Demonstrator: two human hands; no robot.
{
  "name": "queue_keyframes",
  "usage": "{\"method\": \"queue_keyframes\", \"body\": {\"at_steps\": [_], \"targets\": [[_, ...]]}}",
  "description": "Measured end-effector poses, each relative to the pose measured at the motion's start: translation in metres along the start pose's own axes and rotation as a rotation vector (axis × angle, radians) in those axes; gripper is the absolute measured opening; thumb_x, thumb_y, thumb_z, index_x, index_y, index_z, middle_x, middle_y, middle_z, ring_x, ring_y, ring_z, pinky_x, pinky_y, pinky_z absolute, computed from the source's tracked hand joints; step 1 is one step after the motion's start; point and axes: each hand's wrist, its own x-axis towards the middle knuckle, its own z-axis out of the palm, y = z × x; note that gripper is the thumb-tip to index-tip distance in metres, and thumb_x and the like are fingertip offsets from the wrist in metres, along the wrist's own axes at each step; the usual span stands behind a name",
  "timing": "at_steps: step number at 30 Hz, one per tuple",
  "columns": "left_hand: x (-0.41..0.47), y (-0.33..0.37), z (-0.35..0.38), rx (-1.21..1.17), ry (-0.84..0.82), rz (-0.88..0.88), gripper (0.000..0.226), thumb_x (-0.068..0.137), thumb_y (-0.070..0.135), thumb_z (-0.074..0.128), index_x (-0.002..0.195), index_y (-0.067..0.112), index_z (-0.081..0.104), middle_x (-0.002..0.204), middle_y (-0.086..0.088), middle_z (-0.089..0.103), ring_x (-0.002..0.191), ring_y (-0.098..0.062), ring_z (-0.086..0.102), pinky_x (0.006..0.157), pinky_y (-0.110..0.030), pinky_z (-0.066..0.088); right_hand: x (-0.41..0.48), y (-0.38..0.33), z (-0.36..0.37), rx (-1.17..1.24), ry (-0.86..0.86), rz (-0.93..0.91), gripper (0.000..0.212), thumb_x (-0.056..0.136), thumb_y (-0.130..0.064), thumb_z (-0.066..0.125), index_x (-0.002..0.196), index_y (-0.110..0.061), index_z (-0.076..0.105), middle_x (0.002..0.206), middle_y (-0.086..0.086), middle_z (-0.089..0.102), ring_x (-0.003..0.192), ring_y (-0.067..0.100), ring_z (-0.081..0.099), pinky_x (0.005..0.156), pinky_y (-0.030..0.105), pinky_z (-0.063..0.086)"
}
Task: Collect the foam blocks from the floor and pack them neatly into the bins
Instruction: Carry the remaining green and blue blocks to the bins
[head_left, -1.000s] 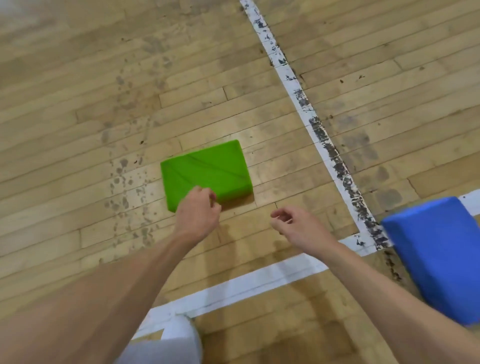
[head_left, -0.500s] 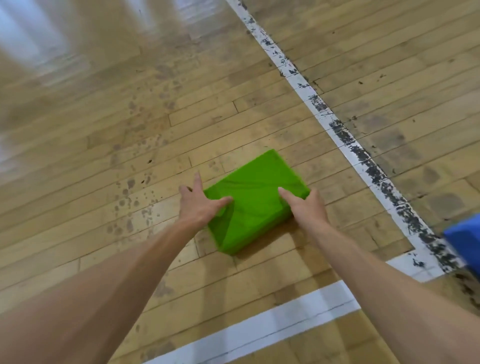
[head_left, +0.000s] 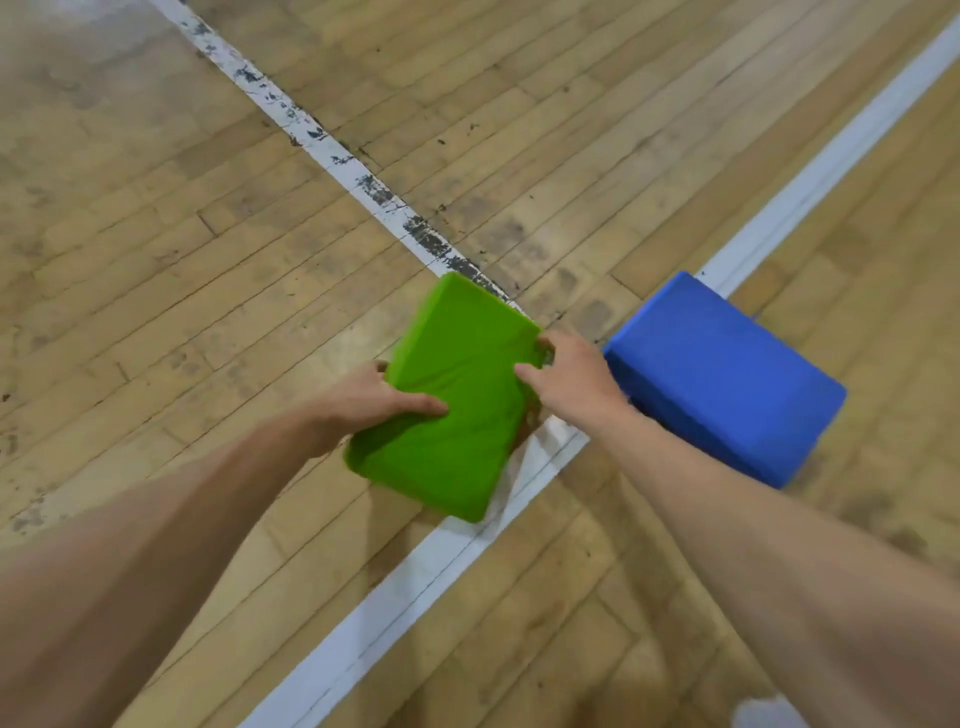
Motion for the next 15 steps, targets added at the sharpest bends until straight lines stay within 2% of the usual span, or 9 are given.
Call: {"method": "queue_keyframes", "body": {"at_steps": [2, 4, 6, 8, 11, 13, 15], "targets": [[0.002, 0.032, 0.013, 0.072, 0.109, 0.108, 0.088, 0.054, 0.041, 0.09, 0.127, 0.02, 0.045, 0.109, -0.002, 0.062, 0.096, -0.02, 0.061, 0.08, -0.035, 0.052, -0.011, 0.022, -0.027, -0.064, 0.083, -0.043, 0.044, 0.088, -0.024, 0.061, 0.13, -0.012, 0.054, 0.13, 0.009, 0.052, 0.123, 0.025, 0.047, 0.1, 0.034, 0.039], [0.004, 0.065, 0.024, 0.415, 0.303, 0.226, 0.1, 0.055, 0.05, 0.087, 0.137, 0.019, 0.038, 0.125, -0.011, 0.051, 0.113, -0.029, 0.052, 0.094, -0.044, 0.047, -0.017, 0.046, -0.052, -0.113, 0.168, -0.057, 0.045, 0.088, -0.021, 0.059, 0.132, -0.012, 0.051, 0.131, 0.009, 0.047, 0.125, 0.026, 0.042, 0.1, 0.037, 0.039], [0.006, 0.091, 0.038, 0.661, 0.419, 0.357, 0.103, 0.062, 0.053, 0.082, 0.142, 0.016, 0.029, 0.129, -0.017, 0.042, 0.117, -0.033, 0.044, 0.096, -0.046, 0.042, -0.017, 0.071, -0.073, -0.196, 0.289, 0.015, 0.052, 0.087, -0.024, 0.062, 0.135, -0.012, 0.047, 0.13, 0.009, 0.043, 0.124, 0.029, 0.038, 0.099, 0.038, 0.037], [0.008, 0.107, 0.057, 0.708, 0.464, 0.437, 0.098, 0.068, 0.05, 0.079, 0.142, 0.013, 0.027, 0.125, -0.017, 0.044, 0.11, -0.032, 0.049, 0.088, -0.045, 0.044, -0.016, 0.096, -0.089, -0.188, 0.443, 0.231, 0.063, 0.082, -0.031, 0.068, 0.137, -0.014, 0.041, 0.132, 0.009, 0.039, 0.126, 0.029, 0.035, 0.1, 0.04, 0.033], [0.014, 0.112, 0.082, 0.784, 0.578, 0.519, 0.091, 0.069, 0.049, 0.073, 0.138, 0.008, 0.029, 0.123, -0.016, 0.048, 0.109, -0.033, 0.051, 0.088, -0.048, 0.045, -0.022, 0.128, -0.104, 0.035, 0.612, 0.64, 0.083, 0.072, -0.042, 0.078, 0.134, -0.009, 0.035, 0.139, 0.013, 0.032, 0.129, 0.032, 0.031, 0.104, 0.044, 0.028], [0.011, 0.112, 0.088, 0.828, 0.612, 0.513, 0.092, 0.069, 0.051, 0.071, 0.138, 0.007, 0.029, 0.123, -0.017, 0.048, 0.109, -0.033, 0.05, 0.089, -0.049, 0.044, -0.031, 0.145, -0.106, 0.122, 0.61, 0.832, 0.097, 0.066, -0.054, 0.079, 0.134, -0.004, 0.031, 0.141, 0.015, 0.029, 0.129, 0.034, 0.031, 0.105, 0.045, 0.025], [0.01, 0.111, 0.089, 0.827, 0.621, 0.515, 0.093, 0.07, 0.053, 0.071, 0.138, 0.006, 0.029, 0.123, -0.017, 0.048, 0.109, -0.033, 0.05, 0.09, -0.049, 0.044, -0.035, 0.153, -0.098, 0.191, 0.552, 0.929, 0.106, 0.065, -0.067, 0.072, 0.137, -0.002, 0.028, 0.143, 0.016, 0.03, 0.132, 0.035, 0.03, 0.108, 0.046, 0.023]]}}
